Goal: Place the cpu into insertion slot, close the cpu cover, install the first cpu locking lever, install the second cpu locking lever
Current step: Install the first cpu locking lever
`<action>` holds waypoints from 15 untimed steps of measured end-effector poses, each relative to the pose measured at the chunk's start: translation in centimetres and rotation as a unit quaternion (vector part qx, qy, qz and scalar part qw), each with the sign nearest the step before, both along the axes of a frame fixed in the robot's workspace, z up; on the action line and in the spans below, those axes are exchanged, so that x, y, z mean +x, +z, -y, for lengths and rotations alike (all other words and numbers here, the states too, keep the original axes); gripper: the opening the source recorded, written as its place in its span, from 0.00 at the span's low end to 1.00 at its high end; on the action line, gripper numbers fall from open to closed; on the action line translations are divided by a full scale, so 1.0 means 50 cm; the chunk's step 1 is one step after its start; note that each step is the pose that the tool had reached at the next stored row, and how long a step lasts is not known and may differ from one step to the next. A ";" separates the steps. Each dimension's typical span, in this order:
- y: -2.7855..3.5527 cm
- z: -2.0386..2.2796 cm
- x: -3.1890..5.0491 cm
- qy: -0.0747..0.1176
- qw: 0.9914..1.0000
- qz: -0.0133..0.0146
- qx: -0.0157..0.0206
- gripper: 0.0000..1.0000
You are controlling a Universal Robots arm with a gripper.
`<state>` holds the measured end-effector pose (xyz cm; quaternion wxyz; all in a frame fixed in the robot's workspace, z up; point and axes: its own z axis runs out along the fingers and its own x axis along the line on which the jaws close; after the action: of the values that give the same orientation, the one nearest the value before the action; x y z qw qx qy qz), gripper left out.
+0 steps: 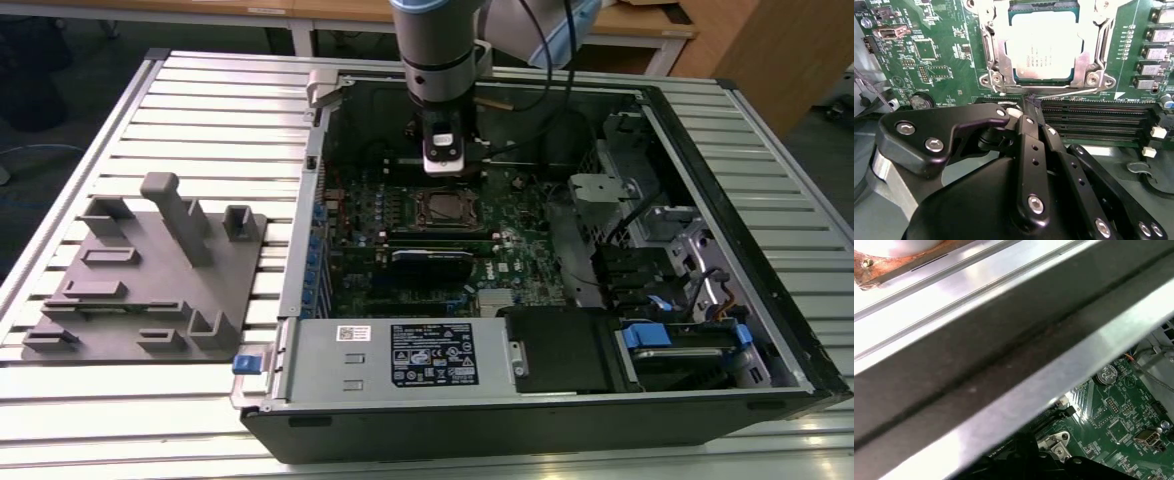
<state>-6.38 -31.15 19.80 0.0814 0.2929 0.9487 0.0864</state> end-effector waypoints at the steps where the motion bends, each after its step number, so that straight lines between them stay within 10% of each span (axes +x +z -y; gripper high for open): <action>1: 0.000 -0.0005 -0.001 0.000 1.000 0.000 0.000 0.11; 15: -0.002 -0.0043 -0.005 0.000 1.000 0.002 -0.003 0.11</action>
<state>-6.63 -30.93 19.71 0.0843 0.2925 0.9488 0.0842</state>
